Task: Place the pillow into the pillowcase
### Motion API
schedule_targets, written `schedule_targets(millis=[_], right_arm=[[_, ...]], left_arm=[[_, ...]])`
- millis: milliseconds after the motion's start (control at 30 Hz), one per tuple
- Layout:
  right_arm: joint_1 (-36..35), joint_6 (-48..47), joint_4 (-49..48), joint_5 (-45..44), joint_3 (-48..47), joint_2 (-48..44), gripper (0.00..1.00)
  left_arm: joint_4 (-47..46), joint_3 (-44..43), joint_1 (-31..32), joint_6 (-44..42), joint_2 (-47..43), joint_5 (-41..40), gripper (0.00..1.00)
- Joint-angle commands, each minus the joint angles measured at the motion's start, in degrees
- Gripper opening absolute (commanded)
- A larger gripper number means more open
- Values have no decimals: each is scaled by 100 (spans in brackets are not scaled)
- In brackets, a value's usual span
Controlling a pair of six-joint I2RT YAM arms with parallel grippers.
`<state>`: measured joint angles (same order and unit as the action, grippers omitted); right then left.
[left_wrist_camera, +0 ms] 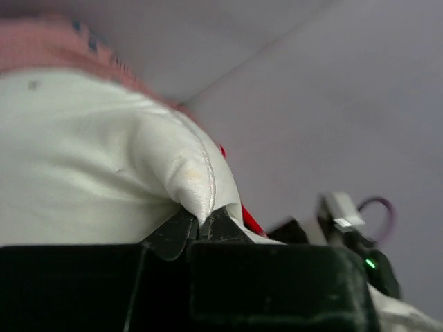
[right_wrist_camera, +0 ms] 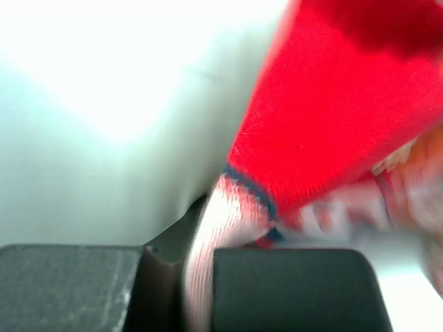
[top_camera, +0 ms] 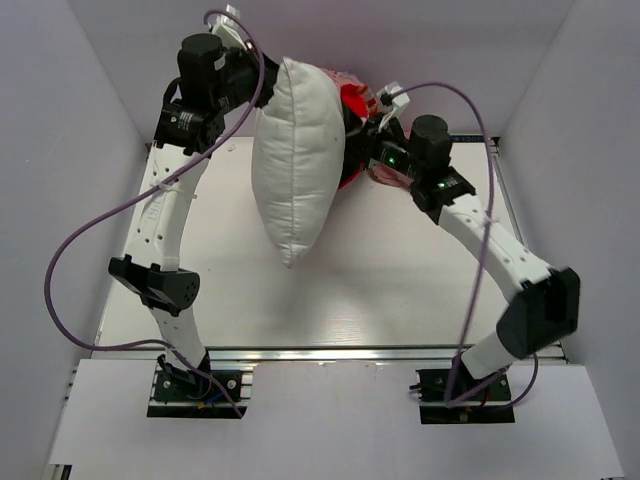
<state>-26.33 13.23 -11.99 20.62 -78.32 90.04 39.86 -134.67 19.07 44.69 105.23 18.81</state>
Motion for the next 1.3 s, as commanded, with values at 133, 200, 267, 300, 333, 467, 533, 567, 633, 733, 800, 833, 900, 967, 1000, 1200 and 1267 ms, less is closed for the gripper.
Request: schedule_targets(millis=[133,200,267,300,333,467,533,567,633,733,800,833,900,967,1000,1200,1267], right_arm=[[-549,1716,1012,1023,-3167,80,0],[-549,2418,1540,1093,-4652,504,0],[-549,2945,1621,1207,-5505,1093,0],[-549,3200,1516,1199,-5883,1199,0],[-558,3420,1298,1103,-5887,1218,0],[-453,3334,970,435,-4774,823,0],[-312,3466,996,548,-4272,752,0],[-146,3562,988,566,-4122,700,0],[65,3703,865,627,-4041,620,0],[680,3976,830,610,-4680,734,0],[1128,4239,777,610,-4753,717,0],[1252,4292,760,644,-4719,691,0],[1533,4589,733,767,-4447,551,0],[1674,4740,602,864,-3992,427,0],[1701,4819,523,873,-3876,340,0],[1754,5039,469,882,-4067,444,0],[1771,5084,505,794,-4120,488,0]], left_arm=[[-1656,-657,-70,453,-90,325,0],[-1735,-648,-70,506,-283,299,0],[-1753,-648,-79,523,-432,203,0],[-1753,-631,-70,532,-598,176,0],[-1744,-622,-70,541,-678,124,0],[-1614,-45,-35,612,-1056,220,0],[-1603,430,79,436,-1371,106,0],[-1665,1016,97,383,-1487,79,0],[-1639,1381,106,287,-1619,9,0],[-1315,1514,114,6,-1620,-210,9],[-1095,1444,106,-118,-1497,-324,20],[-981,1400,114,-153,-1444,-343,29],[-901,1304,114,-171,-1269,-369,35],[-892,1277,114,-171,-1163,-387,40],[-901,1285,106,-162,-1137,-404,42],[-892,1443,114,-197,-1153,-457,52],[-839,1654,114,-302,-1259,-606,52]])
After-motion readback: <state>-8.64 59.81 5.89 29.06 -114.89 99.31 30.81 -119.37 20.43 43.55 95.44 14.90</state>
